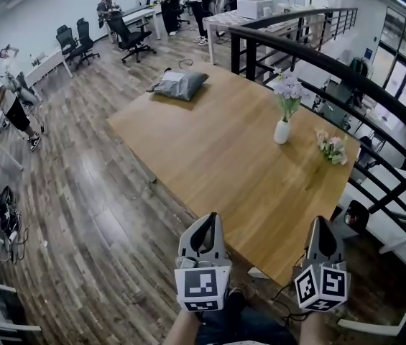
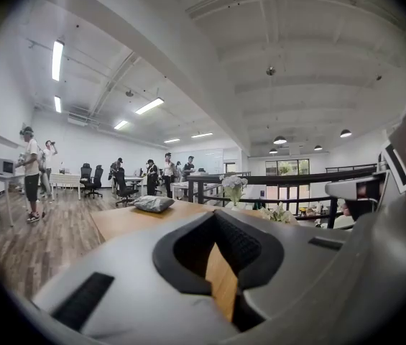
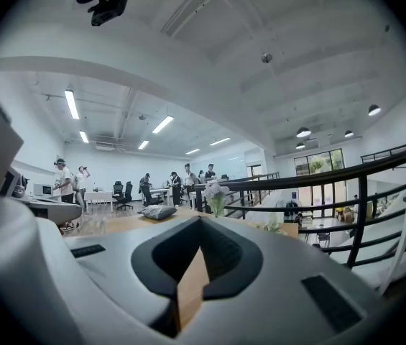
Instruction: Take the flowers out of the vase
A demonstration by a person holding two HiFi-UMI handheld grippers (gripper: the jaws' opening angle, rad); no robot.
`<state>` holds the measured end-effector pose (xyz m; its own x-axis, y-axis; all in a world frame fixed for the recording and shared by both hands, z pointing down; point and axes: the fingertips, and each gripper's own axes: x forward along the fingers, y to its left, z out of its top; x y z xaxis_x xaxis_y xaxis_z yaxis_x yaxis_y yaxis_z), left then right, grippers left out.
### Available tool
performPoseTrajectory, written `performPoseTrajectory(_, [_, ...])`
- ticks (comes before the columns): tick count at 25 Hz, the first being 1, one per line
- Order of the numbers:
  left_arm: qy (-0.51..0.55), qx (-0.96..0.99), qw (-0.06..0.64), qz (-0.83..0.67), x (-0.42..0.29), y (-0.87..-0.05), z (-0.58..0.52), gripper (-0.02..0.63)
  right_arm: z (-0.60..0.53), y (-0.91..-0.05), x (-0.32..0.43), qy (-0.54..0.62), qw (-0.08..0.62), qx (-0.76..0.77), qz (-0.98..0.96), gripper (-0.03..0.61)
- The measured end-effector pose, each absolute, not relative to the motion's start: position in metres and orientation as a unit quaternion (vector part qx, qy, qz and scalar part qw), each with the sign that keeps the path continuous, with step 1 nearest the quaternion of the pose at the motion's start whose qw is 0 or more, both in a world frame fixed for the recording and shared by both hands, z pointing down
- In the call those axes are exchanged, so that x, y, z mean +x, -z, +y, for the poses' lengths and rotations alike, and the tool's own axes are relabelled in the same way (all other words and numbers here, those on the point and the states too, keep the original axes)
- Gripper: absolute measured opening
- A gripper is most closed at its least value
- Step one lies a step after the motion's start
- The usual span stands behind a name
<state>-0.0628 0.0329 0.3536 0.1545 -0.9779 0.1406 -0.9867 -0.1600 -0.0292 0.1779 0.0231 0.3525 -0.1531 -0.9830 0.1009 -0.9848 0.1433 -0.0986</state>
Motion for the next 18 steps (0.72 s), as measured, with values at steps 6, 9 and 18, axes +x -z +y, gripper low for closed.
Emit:
performPoseTrajectory(6, [-0.068,0.764,0.040,-0.640,-0.057,-0.354,0.009,0.043,0.003,-0.348,0.182,-0.078,0.002,0.655,-0.752,0.011])
performPoseTrajectory(9, [-0.069,0.768,0.037,-0.635,-0.055,-0.352,-0.005,0.043,-0.009,-0.344,0.182,-0.085,-0.005,0.655,-0.751,0.011])
performPoseTrajectory(18, [-0.067,0.791,0.029,-0.607,-0.052,-0.349,-0.070,0.043,-0.063,-0.309,0.177,-0.103,-0.016,0.659,-0.745,0.011])
